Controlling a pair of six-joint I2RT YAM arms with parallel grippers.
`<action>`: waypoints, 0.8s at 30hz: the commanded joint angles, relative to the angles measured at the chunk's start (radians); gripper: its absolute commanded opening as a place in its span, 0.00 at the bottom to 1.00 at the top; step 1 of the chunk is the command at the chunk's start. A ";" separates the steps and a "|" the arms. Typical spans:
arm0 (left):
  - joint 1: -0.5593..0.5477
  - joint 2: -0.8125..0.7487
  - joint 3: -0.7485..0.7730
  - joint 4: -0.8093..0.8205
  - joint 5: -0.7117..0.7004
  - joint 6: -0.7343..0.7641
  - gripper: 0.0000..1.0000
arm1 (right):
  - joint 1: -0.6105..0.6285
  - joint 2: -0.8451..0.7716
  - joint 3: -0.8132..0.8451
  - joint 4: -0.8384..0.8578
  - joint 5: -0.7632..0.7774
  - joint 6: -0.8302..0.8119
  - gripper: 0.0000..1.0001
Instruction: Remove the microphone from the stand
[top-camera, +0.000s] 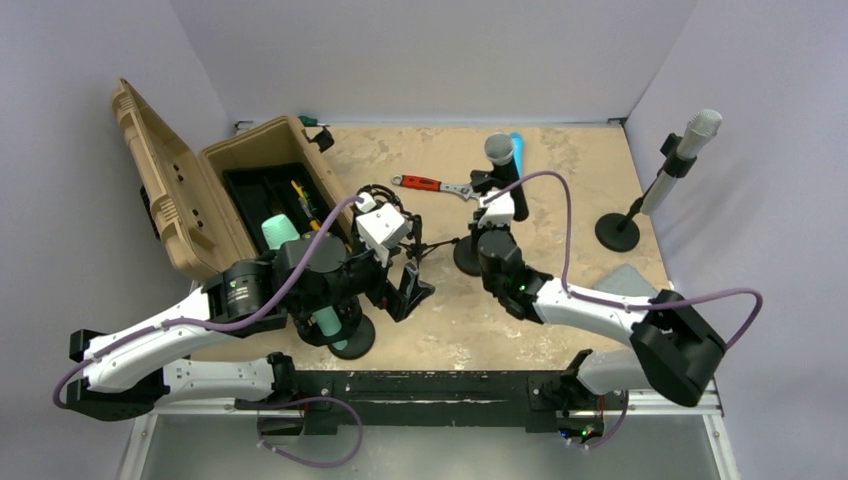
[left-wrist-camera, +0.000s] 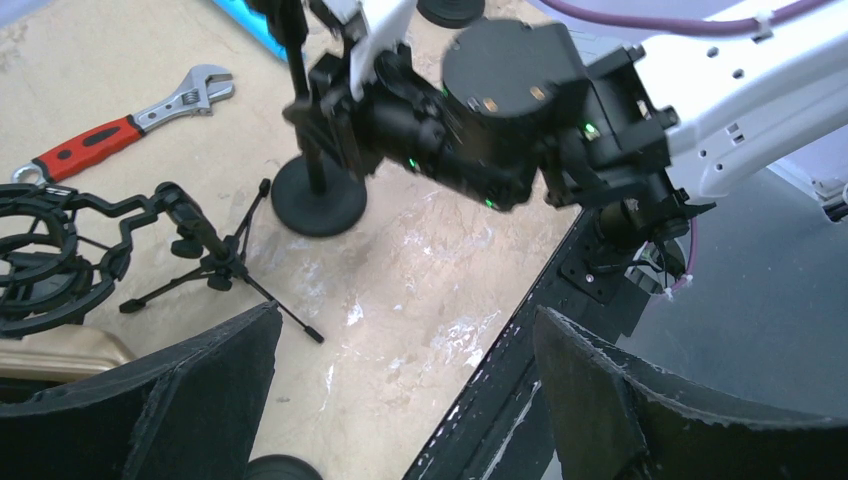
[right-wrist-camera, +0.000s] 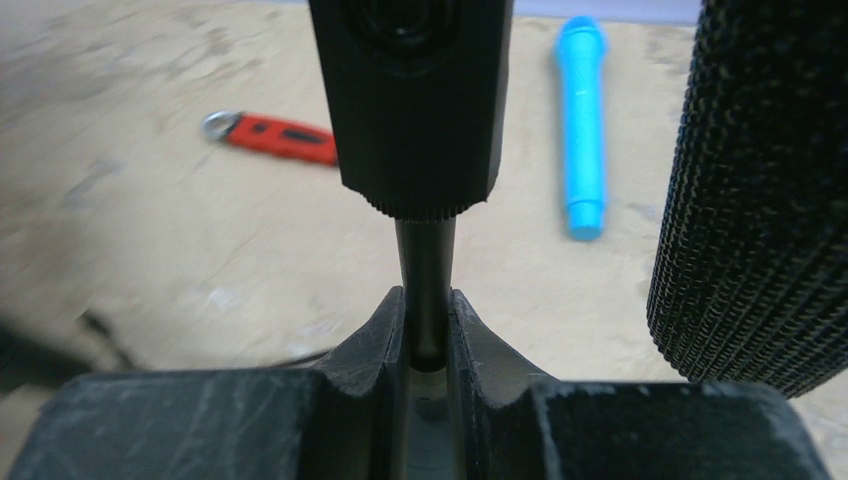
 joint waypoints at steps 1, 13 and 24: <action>0.006 0.027 -0.014 0.083 0.028 -0.016 0.93 | 0.125 -0.097 -0.075 -0.006 -0.054 0.075 0.00; 0.009 0.041 -0.041 0.109 0.022 -0.037 0.93 | 0.217 -0.215 -0.170 -0.025 -0.066 0.161 0.34; 0.039 0.070 -0.002 0.106 0.022 -0.027 0.93 | 0.322 -0.412 -0.102 -0.395 -0.077 0.330 0.52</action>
